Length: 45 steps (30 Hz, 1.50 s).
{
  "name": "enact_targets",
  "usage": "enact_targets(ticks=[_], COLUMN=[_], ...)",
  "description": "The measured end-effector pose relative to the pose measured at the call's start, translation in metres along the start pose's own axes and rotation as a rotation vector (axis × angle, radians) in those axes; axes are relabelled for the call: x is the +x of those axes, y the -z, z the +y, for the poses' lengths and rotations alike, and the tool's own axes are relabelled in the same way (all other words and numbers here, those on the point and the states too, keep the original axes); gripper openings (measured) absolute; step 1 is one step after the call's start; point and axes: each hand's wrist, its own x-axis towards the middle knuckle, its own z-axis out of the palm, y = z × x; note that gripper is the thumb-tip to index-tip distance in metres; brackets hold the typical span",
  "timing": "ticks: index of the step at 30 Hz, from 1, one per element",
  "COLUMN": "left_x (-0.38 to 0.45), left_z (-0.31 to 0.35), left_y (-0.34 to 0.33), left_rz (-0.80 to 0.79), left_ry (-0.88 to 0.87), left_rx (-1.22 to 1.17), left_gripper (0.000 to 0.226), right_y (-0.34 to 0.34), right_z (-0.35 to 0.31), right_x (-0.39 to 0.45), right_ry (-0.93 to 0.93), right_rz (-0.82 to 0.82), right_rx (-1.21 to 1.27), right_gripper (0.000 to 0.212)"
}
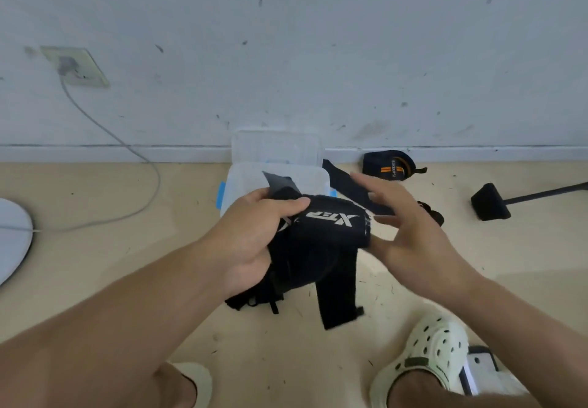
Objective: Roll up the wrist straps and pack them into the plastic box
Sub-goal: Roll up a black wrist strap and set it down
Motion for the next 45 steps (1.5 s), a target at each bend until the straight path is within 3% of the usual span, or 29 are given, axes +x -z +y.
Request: enact_targets(ticks=[3,7,10,14,19,25,29,34,40,45], left_x=[0.003,0.005,0.007,0.011,0.003,0.004,0.006,0.01,0.0,-0.001], left_z=[-0.005,-0.01,-0.013,-0.018,-0.031,-0.047,-0.042,-0.039,-0.042,-0.038], left_y=[0.0,0.001,0.007,0.014,0.006,0.002,0.005,0.008,-0.005,-0.005], left_rz=[-0.002,-0.009,0.046,0.202,0.154,0.153,0.205,0.251,0.077,0.035], left_ry=[0.029,0.002,-0.081,-0.316,-0.446,-0.453,-0.451,-0.427,-0.403,-0.423], left_rx=[0.019,0.032,0.059,0.244,0.38,0.466,0.427,0.431,0.472,0.52], left_gripper=[0.034,0.024,0.02,0.015,0.013,0.012,0.011,0.014,0.019,0.021], right_y=[-0.006,-0.008,-0.007,-0.005,-0.009,-0.021,-0.018,-0.015,-0.033,-0.027], right_z=[0.007,0.007,0.0,-0.012,-0.021,-0.024,-0.028,-0.035,-0.033,-0.031], right_x=[-0.004,-0.004,-0.003,0.002,0.001,-0.011,-0.011,-0.011,-0.024,-0.021], right_ry=[0.293,0.374,0.247,-0.079,-0.367,-0.351,-0.285,-0.216,-0.111,-0.122], right_rz=[0.039,0.043,0.085,0.207,0.191,0.074,0.139,0.249,-0.101,-0.061], right_rx=[-0.17,-0.238,-0.149,0.236,0.452,0.493,0.466,0.581,0.312,0.243], right_gripper=[0.068,0.062,0.059,0.022,0.004,0.007,0.041,0.064,0.074,0.086])
